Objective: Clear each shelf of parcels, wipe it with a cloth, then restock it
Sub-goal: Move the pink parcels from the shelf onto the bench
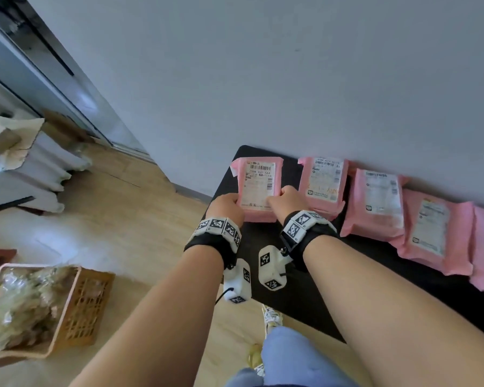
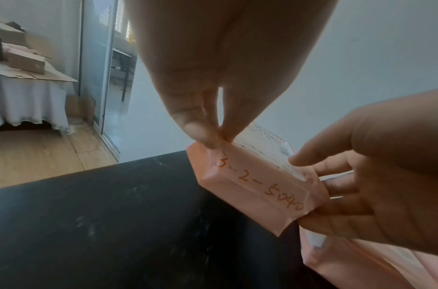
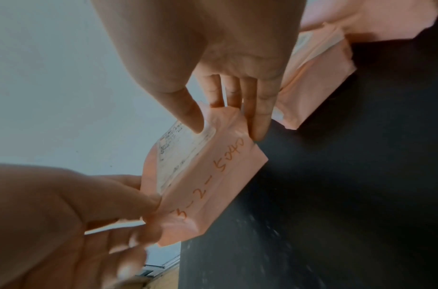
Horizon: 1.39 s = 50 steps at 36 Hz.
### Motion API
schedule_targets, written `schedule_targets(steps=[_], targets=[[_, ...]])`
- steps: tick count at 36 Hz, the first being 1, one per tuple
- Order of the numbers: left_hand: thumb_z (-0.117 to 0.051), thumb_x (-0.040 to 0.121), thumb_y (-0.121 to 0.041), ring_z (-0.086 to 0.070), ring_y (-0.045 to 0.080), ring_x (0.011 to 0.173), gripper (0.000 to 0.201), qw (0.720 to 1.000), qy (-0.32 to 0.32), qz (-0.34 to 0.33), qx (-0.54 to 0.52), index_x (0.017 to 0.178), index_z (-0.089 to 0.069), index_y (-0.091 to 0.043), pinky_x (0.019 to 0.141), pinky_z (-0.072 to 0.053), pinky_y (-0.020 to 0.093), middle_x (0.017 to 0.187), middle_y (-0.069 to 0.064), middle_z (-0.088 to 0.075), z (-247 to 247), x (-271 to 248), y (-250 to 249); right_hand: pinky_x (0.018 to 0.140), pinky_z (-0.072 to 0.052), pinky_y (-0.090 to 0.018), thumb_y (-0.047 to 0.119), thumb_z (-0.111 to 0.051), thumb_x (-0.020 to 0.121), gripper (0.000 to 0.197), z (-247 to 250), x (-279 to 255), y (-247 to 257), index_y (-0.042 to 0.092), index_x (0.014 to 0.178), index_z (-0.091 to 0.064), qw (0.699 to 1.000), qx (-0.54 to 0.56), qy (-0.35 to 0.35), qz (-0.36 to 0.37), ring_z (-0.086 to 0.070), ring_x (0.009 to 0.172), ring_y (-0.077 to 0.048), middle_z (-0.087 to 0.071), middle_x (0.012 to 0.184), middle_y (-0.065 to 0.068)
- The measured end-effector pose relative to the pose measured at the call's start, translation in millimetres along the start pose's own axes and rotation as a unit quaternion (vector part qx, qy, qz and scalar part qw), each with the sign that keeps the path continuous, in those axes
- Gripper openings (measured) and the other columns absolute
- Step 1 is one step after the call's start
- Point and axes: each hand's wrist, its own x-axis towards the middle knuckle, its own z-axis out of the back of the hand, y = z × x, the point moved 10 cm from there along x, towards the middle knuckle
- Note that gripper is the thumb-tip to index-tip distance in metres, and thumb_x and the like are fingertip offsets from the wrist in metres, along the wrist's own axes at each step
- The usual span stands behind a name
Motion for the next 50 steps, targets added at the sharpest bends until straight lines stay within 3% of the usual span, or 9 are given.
schedule_targets(steps=[5, 11, 17, 21, 23, 28, 34, 38, 50], targets=[[-0.043, 0.087, -0.008, -0.063, 0.023, 0.081, 0.033, 1.000, 0.017, 0.005, 0.000, 0.101, -0.069, -0.022, 0.066, -0.050, 0.029, 0.089, 0.003, -0.069, -0.3, 45.5, -15.5, 0.074, -0.051, -0.035, 0.017, -0.052, 0.086, 0.022, 2.9, 38.2, 6.1, 0.010, 0.107, -0.056, 0.999, 0.021, -0.003, -0.028, -0.062, 0.089, -0.025, -0.064, 0.106, -0.007], [-0.038, 0.093, -0.007, -0.060, 0.030, 0.101, 0.035, 0.997, 0.069, 0.002, 0.023, 0.121, -0.059, -0.008, 0.090, -0.049, 0.038, 0.113, 0.011, -0.065, -12.9, 69.5, -31.9, 0.072, -0.049, -0.034, 0.016, -0.051, 0.087, 0.026, 3.8, 60.1, 7.3, 0.011, 0.112, -0.053, 0.999, 0.007, 0.001, -0.054, -0.061, 0.090, -0.026, -0.063, 0.109, -0.008], [-0.039, 0.086, -0.005, -0.059, 0.031, 0.096, 0.029, 0.994, 0.080, 0.012, 0.074, 0.111, -0.053, -0.008, 0.083, -0.050, 0.039, 0.113, 0.015, -0.059, -13.2, 74.7, -31.8, 0.067, -0.041, -0.030, 0.014, -0.050, 0.088, 0.027, 7.6, 59.3, 8.9, 0.009, 0.115, -0.053, 0.998, -0.011, 0.008, -0.066, -0.057, 0.084, -0.025, -0.062, 0.105, -0.008], [-0.040, 0.090, -0.007, -0.051, 0.031, 0.117, 0.047, 0.993, 0.070, 0.022, 0.093, 0.137, -0.039, -0.012, 0.095, -0.044, 0.039, 0.137, 0.013, -0.043, -4.7, 69.9, -28.6, 0.056, -0.036, -0.028, 0.015, -0.048, 0.091, 0.029, 17.1, 48.8, 10.1, 0.009, 0.119, -0.054, 0.997, -0.025, -0.013, -0.068, -0.057, 0.083, -0.024, -0.060, 0.100, -0.007], [-0.041, 0.090, -0.007, -0.049, 0.031, 0.121, 0.050, 0.994, 0.061, 0.010, 0.094, 0.140, -0.037, -0.013, 0.096, -0.043, 0.039, 0.140, 0.012, -0.039, -1.2, 64.4, -29.6, 0.067, -0.039, -0.027, 0.016, -0.046, 0.094, 0.034, 22.1, 39.9, 7.0, 0.009, 0.127, -0.051, 0.997, -0.018, -0.022, -0.073, -0.060, 0.097, -0.026, -0.061, 0.114, -0.009], [-0.043, 0.087, -0.010, -0.053, 0.030, 0.108, 0.043, 0.992, 0.041, -0.053, 0.107, 0.129, -0.045, -0.015, 0.087, -0.047, 0.038, 0.125, 0.011, -0.046, 1.9, 39.6, -38.3, 0.082, -0.037, -0.027, 0.014, -0.046, 0.097, 0.039, 36.2, 1.3, -8.9, 0.008, 0.135, -0.046, 0.994, 0.009, -0.063, -0.087, -0.054, 0.118, -0.029, -0.055, 0.132, -0.011], [-0.045, 0.087, -0.007, -0.053, 0.029, 0.117, 0.056, 0.981, 0.085, -0.121, 0.125, 0.141, -0.037, -0.018, 0.090, -0.046, 0.034, 0.140, 0.010, -0.043, -26.5, -1.8, -46.4, 0.079, -0.042, -0.029, 0.017, -0.049, 0.095, 0.033, 43.2, -59.0, -49.2, 0.009, 0.126, -0.055, 0.987, 0.023, -0.103, -0.122, -0.059, 0.108, -0.030, -0.061, 0.122, -0.013], [-0.047, 0.086, -0.009, -0.050, 0.028, 0.122, 0.063, 0.968, 0.125, -0.179, 0.123, 0.145, -0.033, -0.021, 0.098, -0.046, 0.038, 0.144, 0.007, -0.041, -59.6, -41.8, -61.7, 0.088, -0.041, -0.028, 0.014, -0.049, 0.092, 0.043, 51.9, -109.3, -93.3, 0.013, 0.135, -0.048, 0.975, 0.038, -0.138, -0.172, -0.054, 0.120, -0.027, -0.053, 0.135, -0.009], [-0.045, 0.090, -0.014, -0.039, 0.025, 0.134, 0.062, 0.898, 0.195, -0.339, 0.199, 0.149, -0.028, -0.020, 0.102, -0.038, 0.033, 0.151, 0.007, -0.030, -171.6, -191.4, -152.9, 0.089, -0.044, -0.032, 0.015, -0.051, 0.090, 0.036, 139.6, -255.2, -232.8, 0.010, 0.125, -0.054, 0.918, 0.092, -0.272, -0.274, -0.056, 0.114, -0.030, -0.056, 0.128, -0.013]])
